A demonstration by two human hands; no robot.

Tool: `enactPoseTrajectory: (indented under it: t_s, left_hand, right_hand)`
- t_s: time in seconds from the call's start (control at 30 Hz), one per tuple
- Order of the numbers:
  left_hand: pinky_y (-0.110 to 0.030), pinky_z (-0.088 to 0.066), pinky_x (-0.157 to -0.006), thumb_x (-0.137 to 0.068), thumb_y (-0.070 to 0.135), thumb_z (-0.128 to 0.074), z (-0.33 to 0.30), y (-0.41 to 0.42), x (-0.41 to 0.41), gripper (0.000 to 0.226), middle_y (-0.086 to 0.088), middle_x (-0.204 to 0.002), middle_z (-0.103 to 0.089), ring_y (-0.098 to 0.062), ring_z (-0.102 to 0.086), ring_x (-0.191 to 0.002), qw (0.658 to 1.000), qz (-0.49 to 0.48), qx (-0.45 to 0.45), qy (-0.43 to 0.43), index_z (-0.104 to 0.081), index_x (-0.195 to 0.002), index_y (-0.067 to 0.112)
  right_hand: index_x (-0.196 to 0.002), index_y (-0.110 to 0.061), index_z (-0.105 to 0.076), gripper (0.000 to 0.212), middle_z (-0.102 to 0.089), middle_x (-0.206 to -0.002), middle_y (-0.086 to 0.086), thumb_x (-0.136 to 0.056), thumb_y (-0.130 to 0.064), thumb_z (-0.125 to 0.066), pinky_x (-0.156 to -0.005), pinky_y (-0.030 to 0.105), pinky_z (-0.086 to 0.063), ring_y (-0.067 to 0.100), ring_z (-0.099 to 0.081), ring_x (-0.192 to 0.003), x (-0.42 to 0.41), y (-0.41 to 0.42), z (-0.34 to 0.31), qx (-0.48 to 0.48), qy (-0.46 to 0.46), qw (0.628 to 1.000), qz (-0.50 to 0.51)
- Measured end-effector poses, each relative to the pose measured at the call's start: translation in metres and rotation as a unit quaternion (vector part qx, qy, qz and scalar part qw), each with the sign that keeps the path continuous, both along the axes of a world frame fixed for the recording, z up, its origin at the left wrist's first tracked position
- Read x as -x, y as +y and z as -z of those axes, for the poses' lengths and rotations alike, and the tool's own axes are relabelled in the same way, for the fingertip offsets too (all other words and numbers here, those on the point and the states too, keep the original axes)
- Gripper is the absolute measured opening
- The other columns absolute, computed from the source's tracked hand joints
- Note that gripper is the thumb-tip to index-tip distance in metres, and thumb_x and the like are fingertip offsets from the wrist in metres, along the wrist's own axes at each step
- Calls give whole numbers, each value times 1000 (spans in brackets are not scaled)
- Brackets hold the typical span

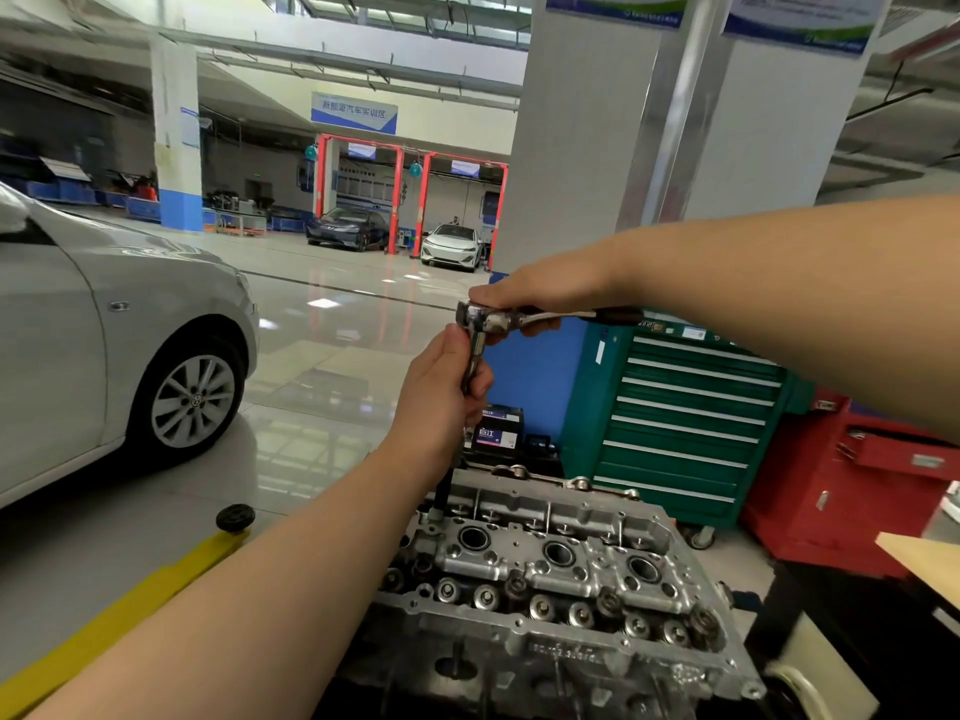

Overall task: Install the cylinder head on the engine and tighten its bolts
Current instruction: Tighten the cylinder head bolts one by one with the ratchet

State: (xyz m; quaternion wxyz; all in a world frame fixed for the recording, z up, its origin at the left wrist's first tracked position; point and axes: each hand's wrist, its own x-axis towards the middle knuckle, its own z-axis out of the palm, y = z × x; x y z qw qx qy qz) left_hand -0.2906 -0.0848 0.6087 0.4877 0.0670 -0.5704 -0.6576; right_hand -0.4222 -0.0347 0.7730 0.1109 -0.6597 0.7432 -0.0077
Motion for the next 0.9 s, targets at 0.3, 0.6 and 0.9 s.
enactPoseTrajectory:
  t_s: [0.3,0.6,0.9]
  left_hand:
    - [-22,-28,-44,-115,45,-28,0,-1,1,48,-1,-60,-47,-11,-31,-45,1000,-16,-19,5,-62,-94,18]
    - [-23,-15,-42,-109,47,-39,-6,-9,1,57,0,-52,-31,-13,-19,-42,993,20,-119,-8,-54,-58,27]
    - [-21,-20,-42,-109,60,-32,-6,-3,2,68,1,-51,-34,-14,-21,-41,995,56,-75,-39,-59,-56,28]
  right_hand:
    - [-84,-13,-64,87,-50,-45,-1,-89,-85,-15,-51,28,-43,20,-40,-39,-24,5,13,56,61,986,145]
    - [-86,-29,-53,56,-61,-80,-3,-93,-82,-37,-60,34,-37,19,-60,-73,-33,19,33,198,229,953,-20]
    - [-138,-48,-59,56,-71,-127,-4,-87,-44,-82,-112,60,-45,30,-64,-123,-15,15,-10,42,77,992,-92]
